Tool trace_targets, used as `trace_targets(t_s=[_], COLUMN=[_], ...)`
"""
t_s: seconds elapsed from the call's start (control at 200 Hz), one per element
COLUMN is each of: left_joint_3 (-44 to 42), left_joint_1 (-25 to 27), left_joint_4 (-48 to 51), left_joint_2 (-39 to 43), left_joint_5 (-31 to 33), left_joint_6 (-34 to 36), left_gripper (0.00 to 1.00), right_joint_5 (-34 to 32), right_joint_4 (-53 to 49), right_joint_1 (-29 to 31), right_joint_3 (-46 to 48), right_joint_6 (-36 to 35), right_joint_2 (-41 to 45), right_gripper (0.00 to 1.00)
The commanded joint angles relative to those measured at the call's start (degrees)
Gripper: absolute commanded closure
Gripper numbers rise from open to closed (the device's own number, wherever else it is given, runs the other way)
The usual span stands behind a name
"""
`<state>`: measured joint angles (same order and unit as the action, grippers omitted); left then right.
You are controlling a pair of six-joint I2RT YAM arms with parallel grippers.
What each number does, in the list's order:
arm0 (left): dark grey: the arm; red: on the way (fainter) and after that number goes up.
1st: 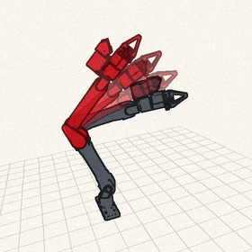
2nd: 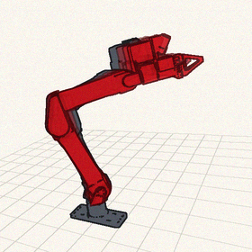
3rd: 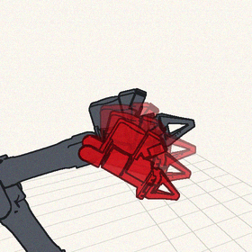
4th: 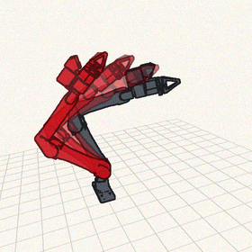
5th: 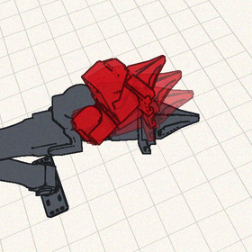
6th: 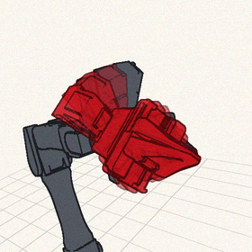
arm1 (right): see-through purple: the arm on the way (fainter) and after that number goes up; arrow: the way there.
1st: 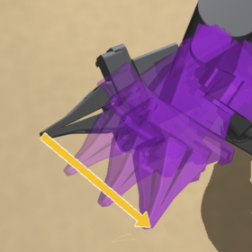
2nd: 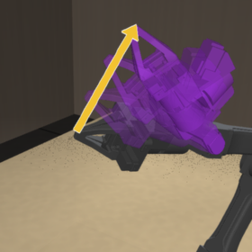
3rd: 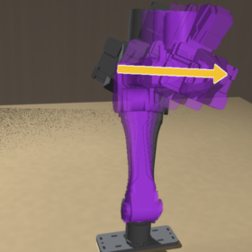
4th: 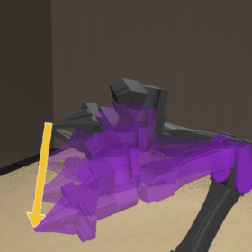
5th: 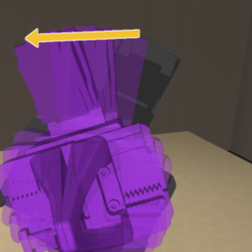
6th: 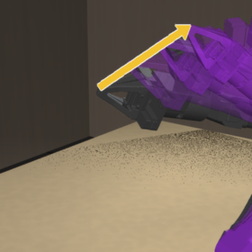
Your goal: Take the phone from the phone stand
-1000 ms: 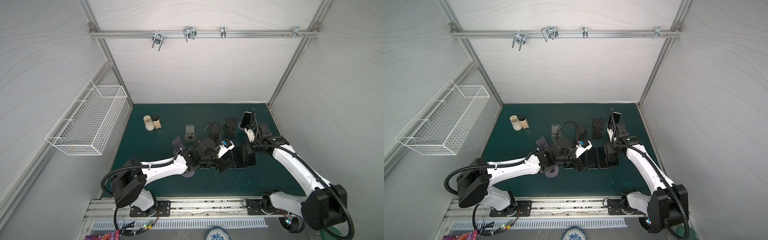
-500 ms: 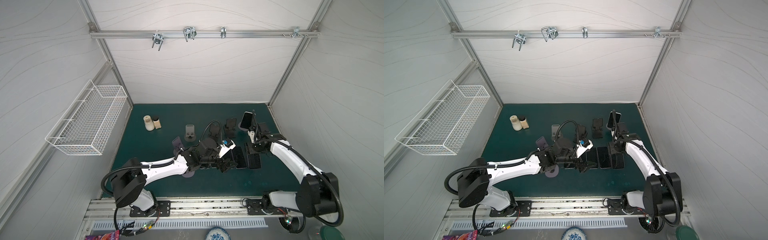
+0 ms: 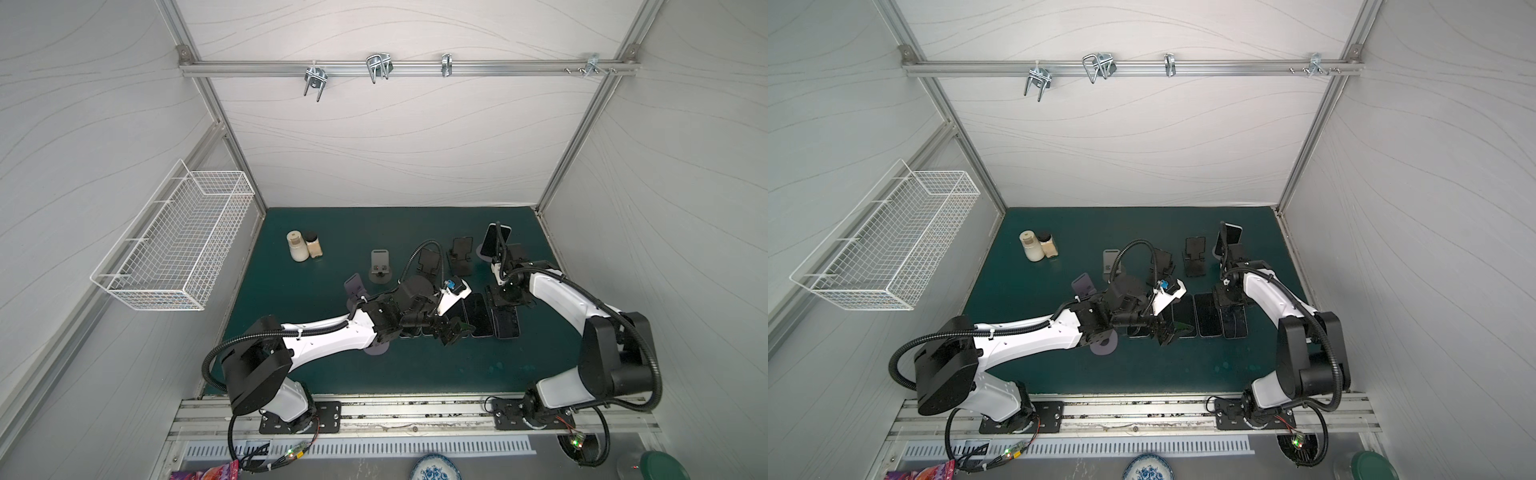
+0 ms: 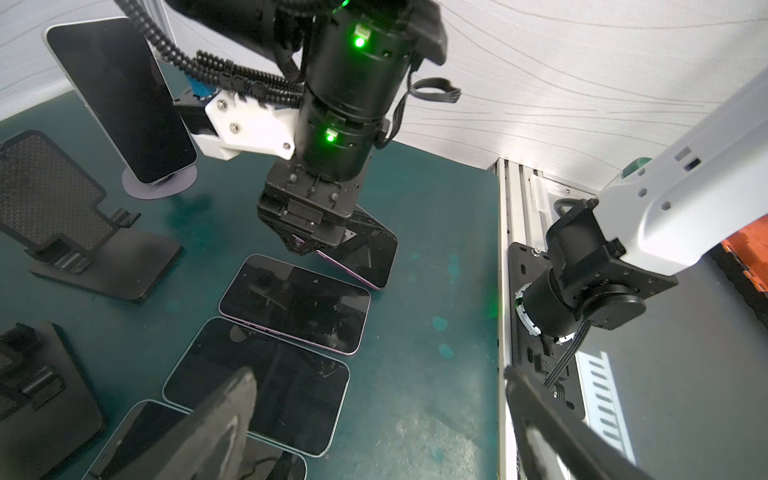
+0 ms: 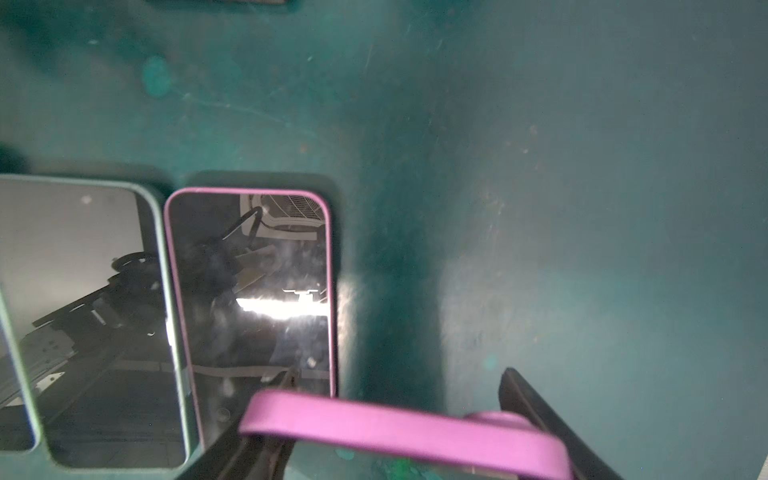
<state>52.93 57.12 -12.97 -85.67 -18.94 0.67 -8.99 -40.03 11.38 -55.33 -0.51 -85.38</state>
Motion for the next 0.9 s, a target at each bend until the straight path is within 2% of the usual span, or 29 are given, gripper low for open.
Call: trace_targets(t_s=[0.0, 0.225, 0.36, 0.535, 0.895], left_joint_3=[2.91, 3.05, 3.15, 3.32, 3.67], left_joint_1=[0.09, 0.09, 0.09, 0.11, 0.10], left_joint_4=[-1.11, -0.80, -0.50, -0.17, 0.24], left_joint_2=[0.00, -0.11, -0.37, -0.70, -1.59], left_joint_5=[0.30, 0.22, 0.24, -0.04, -0.22], left_joint_6=[0.97, 1.22, 1.41, 1.54, 1.44], left_gripper=[0.06, 0.06, 0.06, 0.06, 0.06], right_joint_5=[-0.74, -0.27, 0.70, 0.49, 2.07], right_joint_4=[0.22, 1.69, 2.56, 2.77, 3.80], right_joint_1=[-0.61, -1.33, -2.10, -2.59, -3.24], right_joint_3=[-2.24, -1.71, -2.23, -2.94, -4.26], right_joint_6=[-1.08, -0.50, -0.14, -0.54, -0.36], right_joint_2=[-1.08, -3.85, -5.52, -9.00, -11.50], right_gripper=[0.40, 0.40, 0.44, 0.37, 0.38])
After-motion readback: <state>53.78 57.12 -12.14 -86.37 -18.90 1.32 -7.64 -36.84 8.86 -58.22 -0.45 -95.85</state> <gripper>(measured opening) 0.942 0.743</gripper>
